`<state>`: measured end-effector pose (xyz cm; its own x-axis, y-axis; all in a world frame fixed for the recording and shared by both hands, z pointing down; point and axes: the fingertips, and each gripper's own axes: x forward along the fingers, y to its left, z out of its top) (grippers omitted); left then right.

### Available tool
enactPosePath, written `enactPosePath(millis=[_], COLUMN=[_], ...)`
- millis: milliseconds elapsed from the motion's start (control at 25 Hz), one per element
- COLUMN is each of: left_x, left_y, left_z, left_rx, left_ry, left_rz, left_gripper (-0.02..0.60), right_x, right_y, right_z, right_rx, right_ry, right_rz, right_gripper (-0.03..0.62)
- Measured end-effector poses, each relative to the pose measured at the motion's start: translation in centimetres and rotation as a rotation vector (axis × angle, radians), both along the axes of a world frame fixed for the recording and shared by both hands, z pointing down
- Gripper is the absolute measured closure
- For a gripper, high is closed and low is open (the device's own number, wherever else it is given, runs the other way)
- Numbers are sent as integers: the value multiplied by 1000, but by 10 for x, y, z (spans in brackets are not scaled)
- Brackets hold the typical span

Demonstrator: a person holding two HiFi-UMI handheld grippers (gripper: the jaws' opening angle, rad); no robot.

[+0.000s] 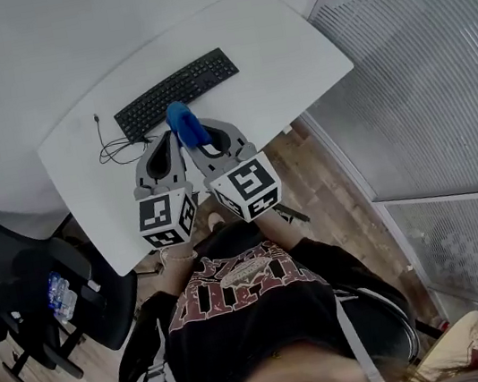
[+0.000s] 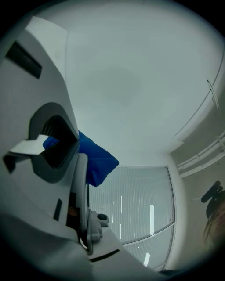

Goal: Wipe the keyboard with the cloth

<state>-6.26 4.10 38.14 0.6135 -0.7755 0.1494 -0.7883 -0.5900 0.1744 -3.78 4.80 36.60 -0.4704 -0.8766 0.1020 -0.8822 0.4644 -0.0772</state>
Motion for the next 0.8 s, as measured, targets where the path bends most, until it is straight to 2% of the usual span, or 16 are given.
enactPosePath(millis=[360, 800], left_x=[-8, 7], left_y=[-28, -88], left_z=[6, 2], left_rx=[-19, -23], left_ry=[-7, -17], left_rz=[-27, -154], left_gripper=[549, 551], right_x=[-6, 5], right_y=[-29, -93], right_z=[6, 4], right_rx=[-23, -35], right_ry=[1, -10], right_rz=[-21, -162], right_gripper=[530, 530])
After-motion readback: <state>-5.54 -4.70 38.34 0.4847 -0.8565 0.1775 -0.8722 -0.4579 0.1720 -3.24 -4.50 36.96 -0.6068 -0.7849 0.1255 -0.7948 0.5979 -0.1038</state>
